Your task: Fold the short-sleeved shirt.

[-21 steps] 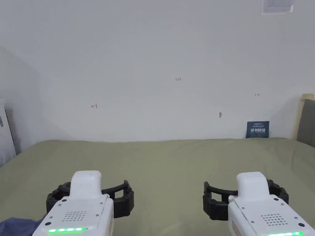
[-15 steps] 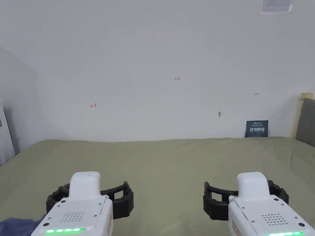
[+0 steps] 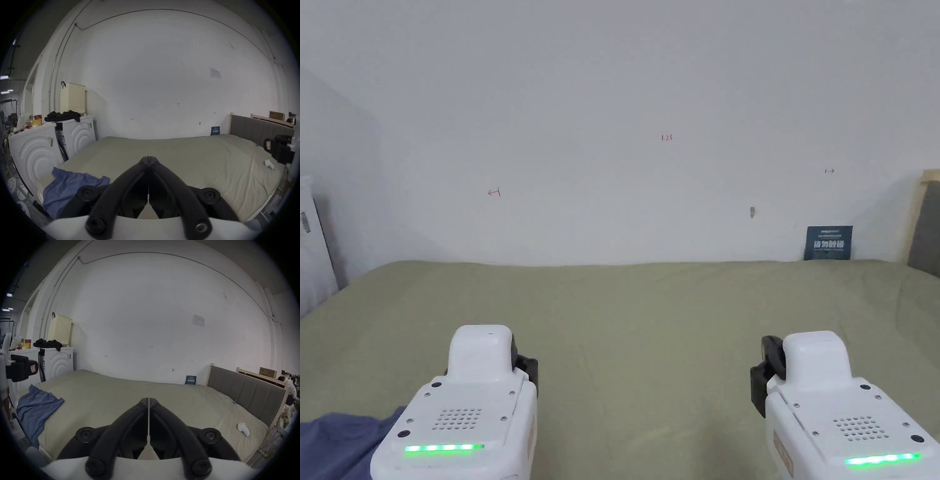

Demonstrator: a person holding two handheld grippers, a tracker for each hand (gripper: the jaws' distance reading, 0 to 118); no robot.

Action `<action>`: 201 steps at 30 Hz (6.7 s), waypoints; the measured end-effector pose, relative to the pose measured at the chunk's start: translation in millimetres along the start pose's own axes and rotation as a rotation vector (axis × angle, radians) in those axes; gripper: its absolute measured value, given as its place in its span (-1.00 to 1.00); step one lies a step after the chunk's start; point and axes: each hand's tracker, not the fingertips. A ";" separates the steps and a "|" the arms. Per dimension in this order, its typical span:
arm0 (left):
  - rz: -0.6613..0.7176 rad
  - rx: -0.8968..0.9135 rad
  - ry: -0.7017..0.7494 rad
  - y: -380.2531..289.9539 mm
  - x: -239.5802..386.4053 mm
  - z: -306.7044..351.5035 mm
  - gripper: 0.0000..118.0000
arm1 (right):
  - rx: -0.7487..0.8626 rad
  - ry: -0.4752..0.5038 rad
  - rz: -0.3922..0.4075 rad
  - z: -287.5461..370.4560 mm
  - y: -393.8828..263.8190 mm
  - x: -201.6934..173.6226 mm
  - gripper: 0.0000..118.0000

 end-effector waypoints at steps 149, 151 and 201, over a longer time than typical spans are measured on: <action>-0.029 -0.127 0.031 1.3 -40.3 41.4 -1.00 | -0.120 0.033 -0.106 18.8 -25.2 33.7 -0.98; 0.006 -0.119 0.058 -4.8 -52.5 49.5 -1.00 | -0.122 0.036 -0.114 20.1 -23.4 30.2 -0.98; 0.086 -0.893 0.046 -181.5 -120.3 -156.1 -1.00 | -0.523 0.050 -0.220 -84.6 -100.3 51.7 -0.98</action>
